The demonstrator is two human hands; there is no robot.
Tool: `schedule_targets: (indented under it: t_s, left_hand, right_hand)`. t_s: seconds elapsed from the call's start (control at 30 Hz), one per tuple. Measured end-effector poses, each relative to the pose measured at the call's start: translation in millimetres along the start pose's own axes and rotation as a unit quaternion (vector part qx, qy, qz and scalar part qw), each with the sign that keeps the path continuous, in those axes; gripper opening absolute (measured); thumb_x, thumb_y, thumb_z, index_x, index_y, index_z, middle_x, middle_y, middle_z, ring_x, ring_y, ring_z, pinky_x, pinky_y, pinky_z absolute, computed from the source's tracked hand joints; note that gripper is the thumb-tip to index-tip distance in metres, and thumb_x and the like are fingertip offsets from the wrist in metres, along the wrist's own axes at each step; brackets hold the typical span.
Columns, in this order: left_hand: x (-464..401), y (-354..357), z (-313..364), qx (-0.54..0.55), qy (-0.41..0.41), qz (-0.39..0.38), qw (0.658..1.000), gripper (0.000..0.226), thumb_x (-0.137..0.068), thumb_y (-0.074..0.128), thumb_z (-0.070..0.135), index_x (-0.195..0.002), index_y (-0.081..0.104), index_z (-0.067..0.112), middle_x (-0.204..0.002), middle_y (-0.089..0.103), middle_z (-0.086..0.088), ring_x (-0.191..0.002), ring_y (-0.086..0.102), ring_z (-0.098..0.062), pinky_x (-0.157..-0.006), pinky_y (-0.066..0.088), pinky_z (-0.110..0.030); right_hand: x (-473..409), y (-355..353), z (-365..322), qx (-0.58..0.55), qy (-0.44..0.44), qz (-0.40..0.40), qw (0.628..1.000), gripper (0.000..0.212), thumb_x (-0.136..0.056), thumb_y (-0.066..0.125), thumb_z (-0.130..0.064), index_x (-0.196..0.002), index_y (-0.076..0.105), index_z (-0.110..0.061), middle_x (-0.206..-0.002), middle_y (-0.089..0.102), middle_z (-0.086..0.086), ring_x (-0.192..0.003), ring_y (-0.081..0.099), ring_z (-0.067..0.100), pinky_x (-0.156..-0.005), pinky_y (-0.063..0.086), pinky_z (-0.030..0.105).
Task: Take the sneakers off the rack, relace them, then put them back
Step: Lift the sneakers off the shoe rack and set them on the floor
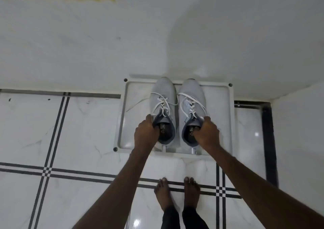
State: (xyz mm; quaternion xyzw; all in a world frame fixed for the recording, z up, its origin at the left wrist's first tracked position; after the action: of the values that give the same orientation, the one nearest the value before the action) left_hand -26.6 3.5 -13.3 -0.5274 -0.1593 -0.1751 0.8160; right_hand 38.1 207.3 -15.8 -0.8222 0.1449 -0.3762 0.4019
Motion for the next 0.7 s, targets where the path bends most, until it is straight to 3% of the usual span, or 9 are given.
schedule_targets:
  t_s: [0.23, 0.37, 0.53, 0.7]
  left_hand:
    - [-4, 9, -4, -0.001, -0.014, 0.036, 0.999, 0.024, -0.083, 0.046, 0.005, -0.103, 0.058, 0.011, -0.083, 0.068, -0.015, -0.078, 0.061, -0.038, -0.062, 0.037, -0.034]
    - [15, -2, -2, 0.015, -0.003, 0.059, 0.998, 0.028, -0.081, 0.046, 0.004, -0.101, 0.064, 0.010, -0.078, 0.068, -0.013, -0.073, 0.060, -0.035, -0.062, 0.044, -0.036]
    - [63, -25, -1, 0.040, 0.018, 0.096, 0.994, 0.030, -0.080, 0.048, 0.004, -0.102, 0.065, 0.014, -0.075, 0.069, -0.010, -0.071, 0.062, -0.034, -0.064, 0.051, -0.039]
    - [122, -46, -5, 0.049, 0.052, 0.127, 0.989, 0.039, -0.082, 0.050, 0.004, -0.115, 0.067, 0.018, -0.078, 0.071, -0.010, -0.065, 0.055, -0.028, -0.060, 0.042, -0.032]
  right_hand:
    - [-6, -3, 6, 0.002, 0.019, 0.027, 0.999, 0.024, -0.078, 0.060, -0.006, -0.100, 0.058, 0.003, -0.101, 0.067, 0.027, -0.095, 0.063, 0.047, -0.078, 0.050, 0.043]
    - [4, -15, 8, -0.011, 0.018, 0.047, 0.999, 0.019, -0.081, 0.058, -0.007, -0.097, 0.060, 0.002, -0.098, 0.068, 0.026, -0.092, 0.063, 0.047, -0.074, 0.048, 0.041]
    - [45, -41, 11, -0.026, -0.030, 0.071, 0.997, 0.010, -0.083, 0.056, -0.006, -0.090, 0.059, 0.000, -0.090, 0.068, 0.021, -0.084, 0.062, 0.044, -0.064, 0.035, 0.032]
    - [100, -63, 15, -0.035, -0.077, 0.116, 0.990, 0.011, -0.082, 0.055, -0.006, -0.090, 0.060, 0.000, -0.082, 0.064, 0.016, -0.072, 0.054, 0.037, -0.062, 0.031, 0.031]
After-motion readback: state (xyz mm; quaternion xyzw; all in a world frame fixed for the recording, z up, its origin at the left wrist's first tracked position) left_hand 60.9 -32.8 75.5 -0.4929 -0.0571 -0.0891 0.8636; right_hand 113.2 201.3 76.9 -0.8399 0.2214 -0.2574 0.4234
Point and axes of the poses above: each hand's wrist, its own x-axis away from the middle knuckle, its own y-axis out of the palm, z = x × y, the point moved 3 cm from there along -x, towards the middle knuckle
